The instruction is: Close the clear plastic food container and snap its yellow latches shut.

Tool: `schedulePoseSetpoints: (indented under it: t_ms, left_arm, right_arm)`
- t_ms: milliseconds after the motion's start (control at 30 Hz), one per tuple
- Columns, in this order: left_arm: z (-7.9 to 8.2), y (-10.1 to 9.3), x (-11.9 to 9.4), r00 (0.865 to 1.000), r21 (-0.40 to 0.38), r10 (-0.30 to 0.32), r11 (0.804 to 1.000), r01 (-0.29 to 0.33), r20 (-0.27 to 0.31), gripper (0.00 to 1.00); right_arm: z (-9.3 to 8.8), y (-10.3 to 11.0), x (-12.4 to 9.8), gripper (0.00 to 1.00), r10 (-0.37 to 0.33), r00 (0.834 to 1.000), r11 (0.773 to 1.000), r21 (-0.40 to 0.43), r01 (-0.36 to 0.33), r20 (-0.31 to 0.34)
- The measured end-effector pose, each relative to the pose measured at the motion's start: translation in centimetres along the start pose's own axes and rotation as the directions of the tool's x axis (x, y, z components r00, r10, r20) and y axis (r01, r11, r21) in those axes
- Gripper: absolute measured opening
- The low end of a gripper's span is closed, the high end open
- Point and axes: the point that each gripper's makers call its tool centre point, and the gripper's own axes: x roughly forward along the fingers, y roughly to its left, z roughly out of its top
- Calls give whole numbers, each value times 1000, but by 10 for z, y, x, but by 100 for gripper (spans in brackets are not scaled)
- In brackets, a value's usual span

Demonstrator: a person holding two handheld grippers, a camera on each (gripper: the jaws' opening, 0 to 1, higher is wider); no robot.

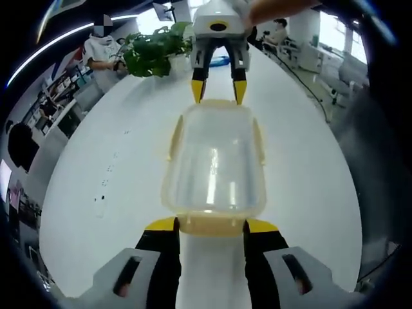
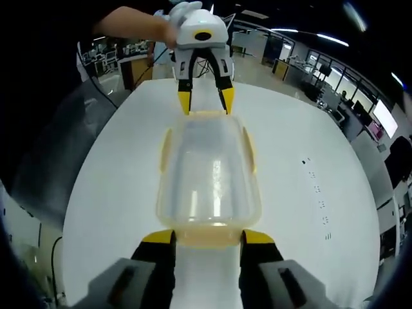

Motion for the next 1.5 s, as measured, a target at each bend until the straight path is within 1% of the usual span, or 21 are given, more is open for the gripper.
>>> schedulePoseSetpoints:
  t_ms: [233,500,633,733,967,1067,1167,1300,1500]
  left_arm:
    - [0,-1,3,1000,-7,-7,1000,7,-3,35]
    - [-6,-1,11,1000,-22,-24,999,24,-11,35]
    - [-7,-2,13,1000,-34,-29,999,29,-4,35]
    - [-7,-1,13,999,-38,-33,999,32,-1,35]
    - [-11,-3,12,998,-46,-59,997,59,-4,35]
    - [-13,-2,13,997,-61,-72,996,72,9,35]
    - [-14,-2,14,997,-58,-77,995,77,5,35]
    - [-15,-3,16,996,-68,-85,994,87,23,35]
    - [-15,-6,16,995,-76,-99,992,101,30,35]
  right_arm:
    - [-5,-2,3,36,6,1000,1000,4,-6,-6]
    - [-11,-2,11,36,22,1000,1000,15,-21,-11]
    - [-13,-3,12,36,25,1000,1000,12,-25,-11]
    - [-12,-5,12,36,28,1000,1000,14,-27,-9]
    - [-7,0,13,36,48,999,999,20,-48,3]
    - [-9,0,15,36,53,999,998,18,-53,-5]
    - [-9,1,15,36,56,998,998,18,-55,-7]
    - [-10,2,16,36,59,998,998,24,-59,1]
    - [-10,4,18,36,82,997,996,32,-82,-1]
